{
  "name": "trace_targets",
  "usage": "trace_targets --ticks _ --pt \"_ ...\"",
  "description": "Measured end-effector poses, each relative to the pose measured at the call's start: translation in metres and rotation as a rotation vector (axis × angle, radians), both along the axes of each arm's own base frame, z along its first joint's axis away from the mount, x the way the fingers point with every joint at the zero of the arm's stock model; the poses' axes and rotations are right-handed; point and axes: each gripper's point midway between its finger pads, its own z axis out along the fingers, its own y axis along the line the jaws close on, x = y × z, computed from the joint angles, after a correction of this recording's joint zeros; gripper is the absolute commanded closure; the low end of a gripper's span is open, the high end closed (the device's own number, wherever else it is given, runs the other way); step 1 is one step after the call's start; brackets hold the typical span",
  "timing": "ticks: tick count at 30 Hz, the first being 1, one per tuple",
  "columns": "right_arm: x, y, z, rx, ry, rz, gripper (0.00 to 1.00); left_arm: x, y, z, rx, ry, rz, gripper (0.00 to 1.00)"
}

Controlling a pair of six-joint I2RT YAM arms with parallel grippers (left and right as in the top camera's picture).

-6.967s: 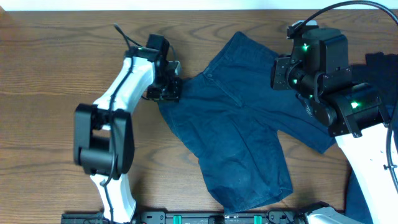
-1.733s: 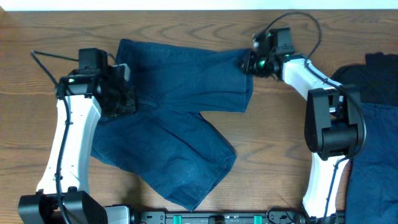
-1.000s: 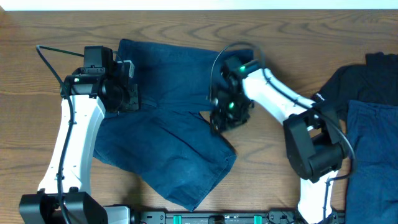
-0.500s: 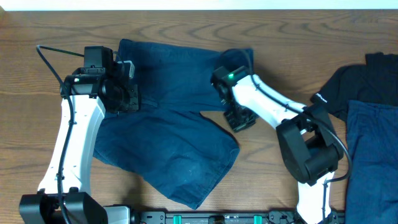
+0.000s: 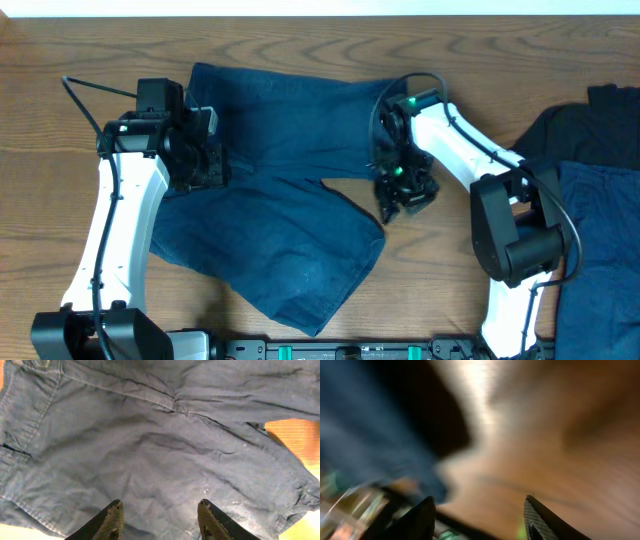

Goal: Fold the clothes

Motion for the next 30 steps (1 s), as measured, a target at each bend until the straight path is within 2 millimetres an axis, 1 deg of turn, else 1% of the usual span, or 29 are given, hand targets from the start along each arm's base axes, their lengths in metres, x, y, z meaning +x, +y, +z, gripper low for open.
trace_targets --ticks 2,5,7,9,10,11,12,14,16,20,26,28,30 --pt "-0.007 0.018 0.005 0.094 0.021 0.028 0.43 -0.001 0.000 0.000 0.000 0.005 0.000 0.49" --pt "-0.014 0.036 0.006 0.160 0.019 0.069 0.46 -0.002 0.000 0.000 0.001 0.007 0.001 0.48" --pt "-0.018 0.045 0.001 0.170 0.007 0.099 0.47 -0.003 0.000 -0.001 0.000 0.011 0.001 0.48" --pt "-0.024 0.050 -0.009 0.149 -0.009 0.124 0.52 -0.004 0.000 -0.001 0.000 0.016 0.001 0.48" --pt "-0.029 0.048 -0.019 0.107 -0.018 0.133 0.61 -0.004 0.000 -0.001 0.001 0.018 0.001 0.47" --pt "-0.031 0.047 -0.022 0.094 -0.019 0.140 0.70 -0.004 0.000 -0.001 0.003 0.018 0.001 0.47" --pt "-0.034 0.045 -0.028 0.061 -0.022 0.136 0.76 -0.004 0.001 -0.001 0.004 0.018 0.001 0.46" --pt "-0.038 0.034 -0.039 -0.016 -0.032 0.133 0.79 -0.004 0.001 -0.001 0.007 0.019 0.002 0.44" --pt "-0.035 0.024 -0.045 -0.090 -0.054 0.106 0.83 -0.004 0.001 -0.001 0.008 0.019 0.002 0.44" --pt "-0.021 0.018 -0.048 -0.160 -0.119 0.059 0.98 -0.004 0.001 -0.001 0.008 0.019 0.002 0.44" --pt "-0.011 0.009 -0.048 -0.207 -0.151 0.000 0.99 -0.009 0.002 -0.002 0.014 0.040 0.004 0.44" --pt "-0.007 0.002 -0.047 -0.247 -0.174 -0.007 0.99 -0.014 0.004 -0.004 0.026 0.058 0.005 0.44" --pt "0.000 -0.010 -0.045 -0.312 -0.205 -0.011 0.99 -0.018 0.006 -0.005 0.036 0.077 0.008 0.43"
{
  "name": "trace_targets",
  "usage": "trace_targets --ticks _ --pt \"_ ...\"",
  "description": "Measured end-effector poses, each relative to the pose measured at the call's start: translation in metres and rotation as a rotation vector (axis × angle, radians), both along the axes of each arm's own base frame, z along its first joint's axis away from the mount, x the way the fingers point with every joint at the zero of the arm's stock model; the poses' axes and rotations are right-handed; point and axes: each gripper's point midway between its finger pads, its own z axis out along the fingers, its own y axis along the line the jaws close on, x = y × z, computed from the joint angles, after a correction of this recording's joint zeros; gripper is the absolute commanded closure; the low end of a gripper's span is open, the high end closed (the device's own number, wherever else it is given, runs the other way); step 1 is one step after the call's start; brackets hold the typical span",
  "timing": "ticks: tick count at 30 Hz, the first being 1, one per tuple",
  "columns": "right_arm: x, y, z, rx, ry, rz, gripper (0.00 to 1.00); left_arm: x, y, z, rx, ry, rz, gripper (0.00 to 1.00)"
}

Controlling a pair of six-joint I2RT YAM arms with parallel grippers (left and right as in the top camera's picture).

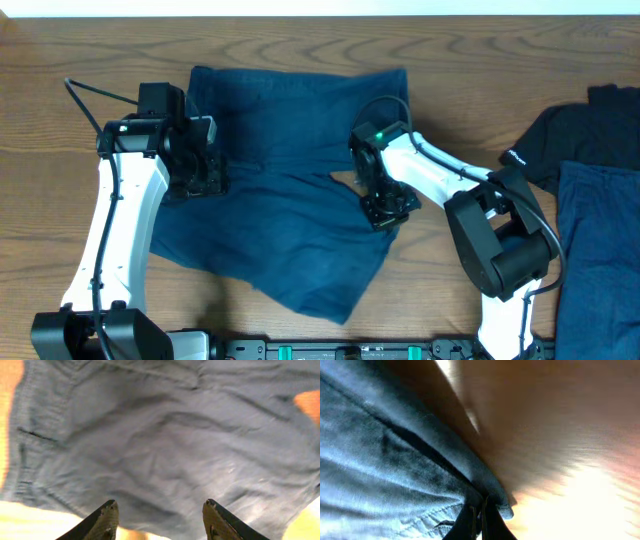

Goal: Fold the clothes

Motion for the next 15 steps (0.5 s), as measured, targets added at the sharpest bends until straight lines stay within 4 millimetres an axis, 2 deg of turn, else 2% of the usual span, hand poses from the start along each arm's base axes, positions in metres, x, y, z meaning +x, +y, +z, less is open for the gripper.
trace_targets --ticks 4,7,10,12,15 --pt "0.026 -0.029 0.016 -0.099 -0.097 -0.063 0.99 -0.008 0.002 -0.002 0.013 0.035 0.003 0.43" --pt "0.052 -0.050 0.041 -0.108 -0.218 -0.158 0.99 -0.014 0.002 -0.006 0.011 0.063 0.020 0.39" --pt "0.071 -0.068 0.071 -0.076 -0.319 -0.255 0.99 -0.025 0.004 -0.019 0.020 0.111 0.063 0.38" --pt "0.076 -0.076 0.082 -0.064 -0.350 -0.290 0.99 -0.033 0.007 -0.032 0.029 0.146 0.107 0.38" --pt "0.078 -0.082 0.085 -0.063 -0.359 -0.314 0.99 -0.048 0.010 -0.057 0.036 0.199 0.181 0.38"
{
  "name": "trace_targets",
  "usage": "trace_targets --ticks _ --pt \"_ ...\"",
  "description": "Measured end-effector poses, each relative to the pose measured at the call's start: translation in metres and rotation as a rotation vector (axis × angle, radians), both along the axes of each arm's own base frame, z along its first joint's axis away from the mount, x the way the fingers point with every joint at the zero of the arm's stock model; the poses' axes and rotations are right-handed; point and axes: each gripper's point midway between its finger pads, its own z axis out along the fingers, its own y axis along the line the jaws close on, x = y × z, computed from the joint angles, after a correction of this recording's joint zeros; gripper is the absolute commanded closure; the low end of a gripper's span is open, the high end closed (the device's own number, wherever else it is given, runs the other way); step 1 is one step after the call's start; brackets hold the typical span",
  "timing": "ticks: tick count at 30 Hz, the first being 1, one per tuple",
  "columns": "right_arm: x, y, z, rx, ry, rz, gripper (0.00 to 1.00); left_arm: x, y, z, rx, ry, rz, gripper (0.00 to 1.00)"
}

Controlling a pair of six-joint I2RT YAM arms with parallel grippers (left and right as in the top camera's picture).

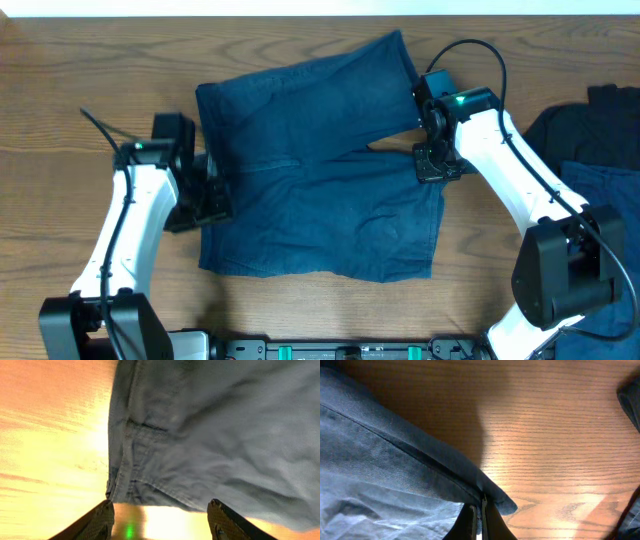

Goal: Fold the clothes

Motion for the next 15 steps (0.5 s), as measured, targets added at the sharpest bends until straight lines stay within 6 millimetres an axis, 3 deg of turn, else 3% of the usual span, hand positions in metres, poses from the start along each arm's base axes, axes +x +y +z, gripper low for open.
trace_targets --ticks 6,8,12,15 --pt "0.004 0.002 0.000 0.006 -0.015 -0.002 0.99 -0.029 0.010 -0.042 0.017 0.074 0.130 0.39" --pt "0.007 0.003 0.000 0.010 -0.028 -0.002 0.99 -0.035 0.010 -0.050 0.018 0.089 0.150 0.51" --pt "0.011 0.004 0.000 0.016 -0.045 -0.003 0.99 -0.039 0.010 -0.064 0.020 0.080 0.167 0.91" --pt "0.015 0.005 0.000 0.021 -0.060 -0.004 0.99 -0.037 0.013 -0.071 0.036 0.055 0.177 0.94"
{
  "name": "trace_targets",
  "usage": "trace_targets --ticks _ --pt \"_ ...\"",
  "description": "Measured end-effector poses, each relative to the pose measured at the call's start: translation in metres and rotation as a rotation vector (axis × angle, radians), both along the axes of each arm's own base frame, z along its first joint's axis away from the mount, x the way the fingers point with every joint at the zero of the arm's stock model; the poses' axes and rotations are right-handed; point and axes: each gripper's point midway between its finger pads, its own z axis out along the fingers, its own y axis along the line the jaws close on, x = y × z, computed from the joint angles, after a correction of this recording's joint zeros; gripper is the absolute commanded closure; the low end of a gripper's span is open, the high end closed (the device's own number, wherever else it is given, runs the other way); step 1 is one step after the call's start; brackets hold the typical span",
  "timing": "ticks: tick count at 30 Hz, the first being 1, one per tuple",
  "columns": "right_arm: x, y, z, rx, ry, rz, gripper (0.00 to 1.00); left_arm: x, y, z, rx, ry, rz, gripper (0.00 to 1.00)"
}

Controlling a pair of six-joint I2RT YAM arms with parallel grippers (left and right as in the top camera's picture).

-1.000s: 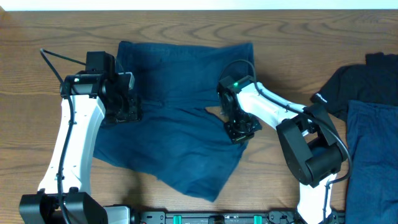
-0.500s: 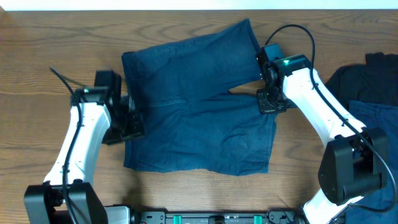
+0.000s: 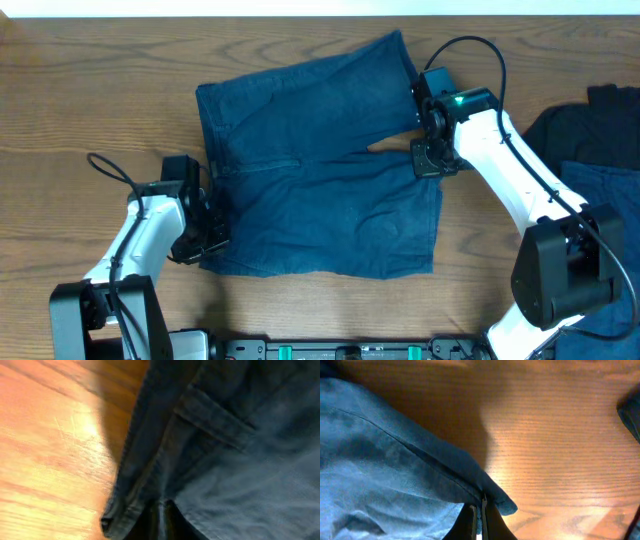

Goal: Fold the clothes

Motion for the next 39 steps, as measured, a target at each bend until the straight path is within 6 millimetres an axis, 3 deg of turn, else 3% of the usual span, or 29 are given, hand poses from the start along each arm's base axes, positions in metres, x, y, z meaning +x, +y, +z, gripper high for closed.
trace_targets --ticks 6,7,10,11,12,14,20,26,33,36,39 --pt "0.005 0.000 -0.003 0.001 -0.023 -0.002 0.97 -0.003 0.028 -0.002 0.155 0.012 0.025 0.94" --pt "0.004 -0.001 -0.004 -0.003 -0.022 -0.003 0.91 -0.004 0.034 -0.002 0.178 0.015 0.038 0.94" --pt "0.000 -0.004 -0.005 -0.016 -0.007 -0.010 0.48 -0.006 0.049 -0.001 0.227 0.022 0.070 0.94" --pt "-0.004 -0.006 -0.005 -0.024 0.010 -0.015 0.39 -0.007 0.052 0.000 0.240 0.023 0.079 0.94" --pt "-0.009 -0.009 -0.006 -0.032 0.032 -0.020 0.37 -0.007 0.055 0.000 0.247 0.022 0.083 0.94" --pt "-0.024 -0.017 -0.006 -0.054 0.093 -0.031 0.35 -0.006 0.056 0.000 0.251 0.019 0.085 0.94" --pt "-0.070 -0.034 -0.003 -0.057 0.297 -0.090 0.40 -0.003 0.041 -0.002 0.165 0.007 0.090 0.71" --pt "-0.112 -0.002 -0.020 0.147 0.473 -0.093 0.55 0.000 0.015 -0.002 0.007 -0.010 0.044 0.63" --pt "-0.174 0.012 -0.049 0.207 0.662 -0.087 0.55 -0.002 -0.004 0.000 -0.104 -0.012 -0.025 0.57" --pt "-0.189 0.012 -0.054 0.206 0.705 -0.092 0.53 -0.003 -0.007 0.001 -0.127 -0.014 -0.046 0.56" --pt "-0.190 0.011 -0.057 0.207 0.701 -0.091 0.52 -0.002 -0.009 0.001 -0.138 -0.018 -0.057 0.56"
